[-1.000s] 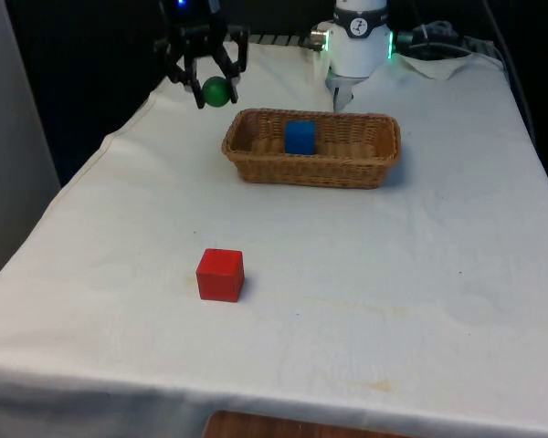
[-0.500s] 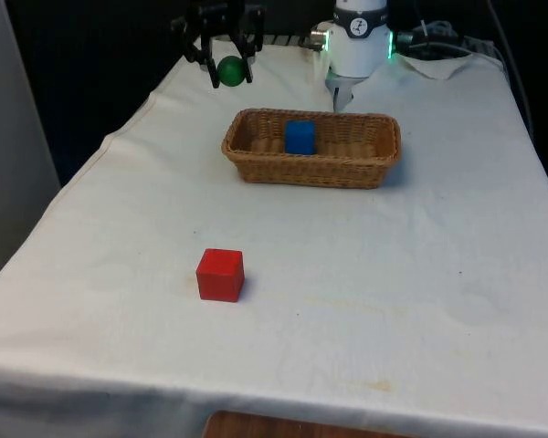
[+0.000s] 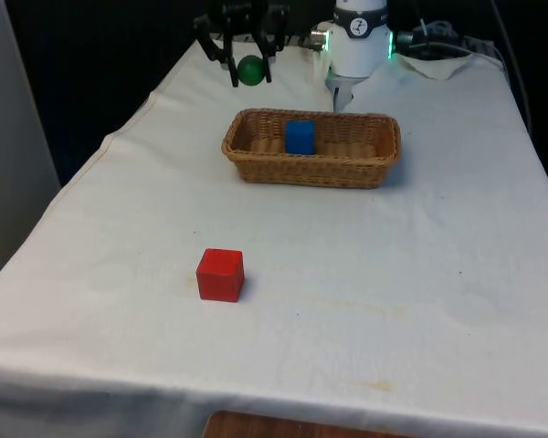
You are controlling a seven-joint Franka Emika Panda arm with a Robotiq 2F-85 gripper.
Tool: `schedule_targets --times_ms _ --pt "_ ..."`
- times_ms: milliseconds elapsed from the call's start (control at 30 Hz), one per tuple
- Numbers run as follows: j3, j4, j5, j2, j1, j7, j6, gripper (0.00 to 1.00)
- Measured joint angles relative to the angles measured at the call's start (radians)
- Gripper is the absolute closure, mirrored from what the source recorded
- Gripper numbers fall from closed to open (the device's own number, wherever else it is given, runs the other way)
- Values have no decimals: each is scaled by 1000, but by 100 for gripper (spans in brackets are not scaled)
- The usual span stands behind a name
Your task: Place all non-red objects into the basket.
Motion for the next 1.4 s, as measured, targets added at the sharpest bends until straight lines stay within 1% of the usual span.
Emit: schedule_targets --times_ms 167,200,233,433,533,567,700,733,933,967,1000,1033,1067,1100,1233,1267,1333,1400 --pt "19 -31 0 -8 0 7 31 100" --pt "19 -31 0 -8 0 7 31 100" --pt "29 -53 0 -16 0 12 54 100" --pt "49 -130 -1 -46 0 13 135 100" --pt "53 -143 -1 -52 0 13 148 100" --pt "60 -167 -1 -61 0 13 175 100" --pt "77 -217 0 -74 0 13 234 100" --pt "84 -240 1 -79 0 13 264 100" --pt "104 -295 9 -91 0 13 330 100" --pt "112 -317 12 -94 0 13 358 100" --pt "112 -317 12 -94 0 13 358 100" --pt "119 -338 15 -96 0 13 385 100" --pt "123 -348 16 -96 0 13 398 100" --pt "123 -348 16 -96 0 13 398 100" --pt "137 -385 20 -95 -1 13 445 100" --pt "144 -403 26 -93 -1 12 469 100" --pt "153 -419 34 -89 -1 10 494 100" --pt "158 -425 37 -86 -1 10 504 100"
